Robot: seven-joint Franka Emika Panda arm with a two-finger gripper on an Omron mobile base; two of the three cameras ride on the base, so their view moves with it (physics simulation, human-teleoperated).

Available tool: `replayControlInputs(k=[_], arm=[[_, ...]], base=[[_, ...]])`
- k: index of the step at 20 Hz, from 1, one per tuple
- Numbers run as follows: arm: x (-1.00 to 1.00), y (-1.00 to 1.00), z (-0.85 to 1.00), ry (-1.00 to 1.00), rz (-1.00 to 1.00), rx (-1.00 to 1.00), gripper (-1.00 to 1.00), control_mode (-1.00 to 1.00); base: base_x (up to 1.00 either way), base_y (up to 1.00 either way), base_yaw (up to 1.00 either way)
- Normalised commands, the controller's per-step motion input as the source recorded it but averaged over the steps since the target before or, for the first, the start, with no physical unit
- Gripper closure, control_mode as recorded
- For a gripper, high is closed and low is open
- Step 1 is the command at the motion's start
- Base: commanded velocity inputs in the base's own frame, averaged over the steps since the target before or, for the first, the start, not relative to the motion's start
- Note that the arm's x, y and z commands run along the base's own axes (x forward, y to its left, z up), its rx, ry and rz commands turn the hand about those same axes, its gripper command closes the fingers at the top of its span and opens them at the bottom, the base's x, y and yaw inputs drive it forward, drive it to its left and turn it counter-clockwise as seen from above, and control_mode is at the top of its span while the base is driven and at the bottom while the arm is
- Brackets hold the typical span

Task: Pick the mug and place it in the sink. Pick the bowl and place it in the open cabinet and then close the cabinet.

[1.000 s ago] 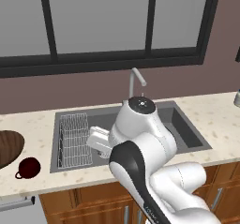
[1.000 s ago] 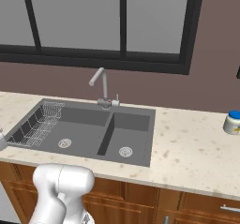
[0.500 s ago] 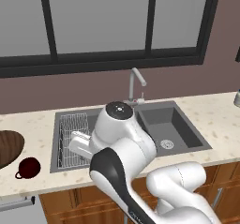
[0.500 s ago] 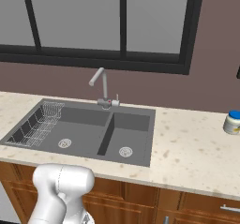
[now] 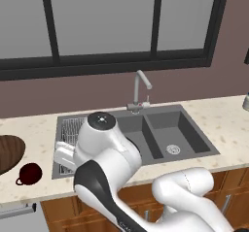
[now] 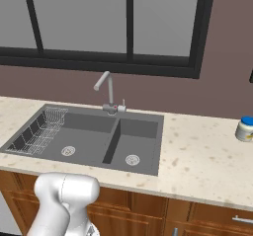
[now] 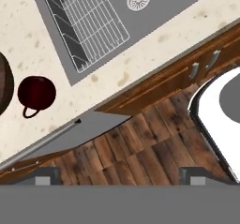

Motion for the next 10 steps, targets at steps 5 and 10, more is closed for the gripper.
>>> replayControlInputs(k=[5,10], arm=[[0.01,0.4,-0.16,0.03,0.0,0.01,-1.0,-1.0],[0.02,0.42,-0.23,0.03,0.0,0.04,-1.0,-1.0]], base=[[0.0,0.0,0.0],[0.0,0.0,0.0]])
